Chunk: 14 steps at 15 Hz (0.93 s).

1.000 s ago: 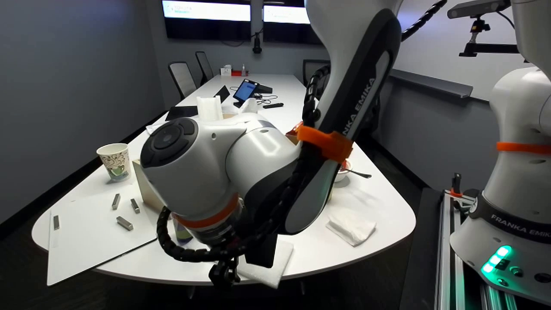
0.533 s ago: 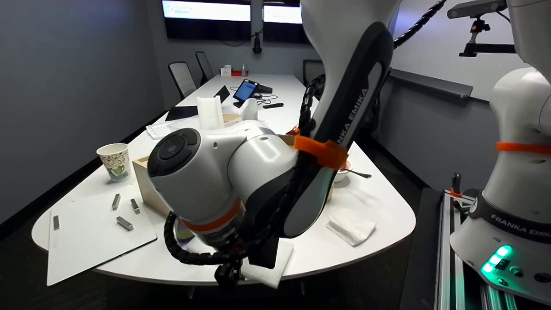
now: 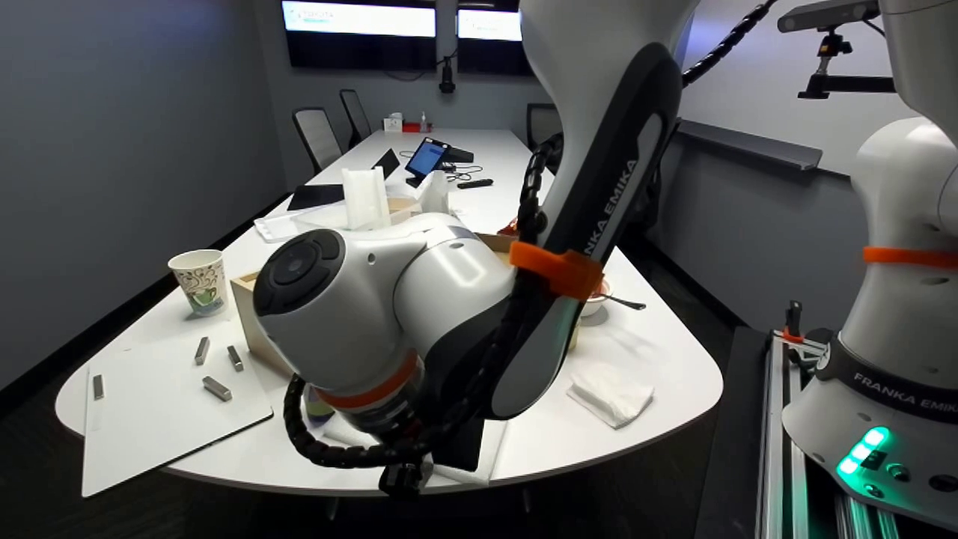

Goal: Put the white item in the box and close the box

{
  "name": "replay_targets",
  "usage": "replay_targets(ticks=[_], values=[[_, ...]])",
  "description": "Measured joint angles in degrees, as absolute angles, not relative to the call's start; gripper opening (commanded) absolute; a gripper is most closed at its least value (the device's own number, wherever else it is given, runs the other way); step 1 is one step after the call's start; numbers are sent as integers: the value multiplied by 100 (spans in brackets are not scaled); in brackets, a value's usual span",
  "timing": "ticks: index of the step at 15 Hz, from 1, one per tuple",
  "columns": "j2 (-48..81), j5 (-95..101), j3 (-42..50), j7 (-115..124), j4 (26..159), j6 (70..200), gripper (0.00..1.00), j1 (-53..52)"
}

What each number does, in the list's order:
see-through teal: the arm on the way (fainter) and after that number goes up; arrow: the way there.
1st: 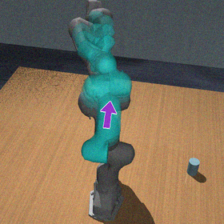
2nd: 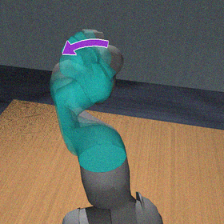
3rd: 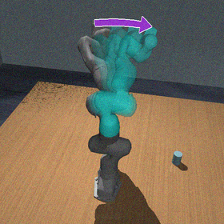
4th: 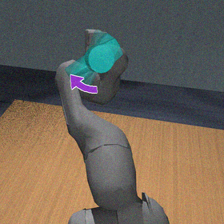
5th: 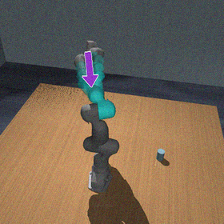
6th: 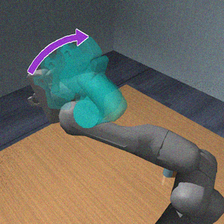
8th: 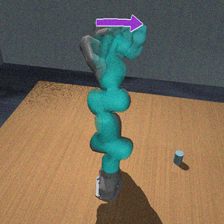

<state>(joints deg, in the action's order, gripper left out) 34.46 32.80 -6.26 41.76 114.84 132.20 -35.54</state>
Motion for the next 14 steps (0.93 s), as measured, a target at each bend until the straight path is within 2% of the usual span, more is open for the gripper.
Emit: replay_targets(ticks=[3, 11, 12, 13, 14], values=[[3445, 3281, -599, 4176, 11433, 13100, 0, -3557], [3338, 3269, -558, 4309, 11411, 12883, 1, -3556], [3267, 3269, -559, 4366, 11442, 12817, 7, -3556], [3177, 3264, -561, 4401, 11486, 12759, 32, -3556], [3077, 3249, -566, 4414, 11541, 12727, 33, -3555]])
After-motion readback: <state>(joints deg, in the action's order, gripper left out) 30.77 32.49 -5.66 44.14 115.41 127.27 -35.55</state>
